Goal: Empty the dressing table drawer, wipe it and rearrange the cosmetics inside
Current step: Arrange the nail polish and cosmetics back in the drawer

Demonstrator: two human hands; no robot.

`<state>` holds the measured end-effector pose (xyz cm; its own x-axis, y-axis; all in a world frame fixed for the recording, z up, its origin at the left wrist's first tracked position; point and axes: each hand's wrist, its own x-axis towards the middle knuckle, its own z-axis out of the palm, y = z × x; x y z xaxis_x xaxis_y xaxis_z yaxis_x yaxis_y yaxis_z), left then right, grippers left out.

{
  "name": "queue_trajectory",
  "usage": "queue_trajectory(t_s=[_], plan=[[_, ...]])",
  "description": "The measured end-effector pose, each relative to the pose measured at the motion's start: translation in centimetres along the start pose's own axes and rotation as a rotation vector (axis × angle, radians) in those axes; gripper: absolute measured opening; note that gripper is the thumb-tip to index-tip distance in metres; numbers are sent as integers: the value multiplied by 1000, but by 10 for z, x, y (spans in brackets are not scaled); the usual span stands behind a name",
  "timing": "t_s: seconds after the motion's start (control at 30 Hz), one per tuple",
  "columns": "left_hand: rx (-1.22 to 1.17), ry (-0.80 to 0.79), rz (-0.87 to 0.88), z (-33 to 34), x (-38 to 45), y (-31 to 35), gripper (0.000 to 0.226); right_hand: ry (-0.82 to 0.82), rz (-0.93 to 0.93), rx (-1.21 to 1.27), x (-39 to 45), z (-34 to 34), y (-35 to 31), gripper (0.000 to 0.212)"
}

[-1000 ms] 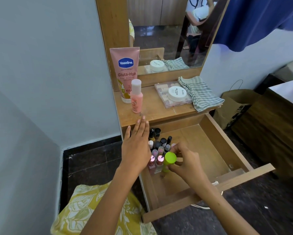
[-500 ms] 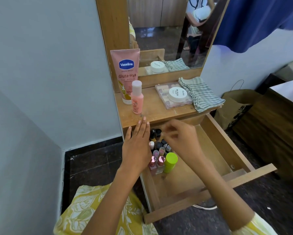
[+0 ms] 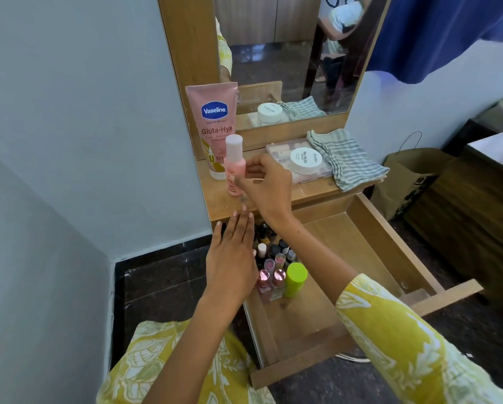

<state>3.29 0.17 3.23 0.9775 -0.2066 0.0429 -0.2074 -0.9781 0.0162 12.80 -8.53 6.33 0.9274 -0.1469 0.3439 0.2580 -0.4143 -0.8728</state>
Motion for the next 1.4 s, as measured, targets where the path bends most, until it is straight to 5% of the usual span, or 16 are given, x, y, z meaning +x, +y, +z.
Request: queue_trajectory(t_s=[0.37, 0.6, 0.77, 1.23, 1.4], plan=[[-77, 6, -6, -4, 6, 11, 71, 19, 48, -129, -38, -87, 7, 26], [-146, -18, 8, -4, 20, 10, 64, -218, 342, -597, -51, -148, 57, 28], [-124, -16, 2, -2, 18, 10, 66, -424, 569, -666, -53, -131, 97, 28], [-97, -38, -15, -3, 17, 13, 74, -493, 612, -711, -55, -112, 106, 29], [-91, -52, -18, -3, 17, 14, 79, -243, 233, -780, -49, -115, 62, 18]])
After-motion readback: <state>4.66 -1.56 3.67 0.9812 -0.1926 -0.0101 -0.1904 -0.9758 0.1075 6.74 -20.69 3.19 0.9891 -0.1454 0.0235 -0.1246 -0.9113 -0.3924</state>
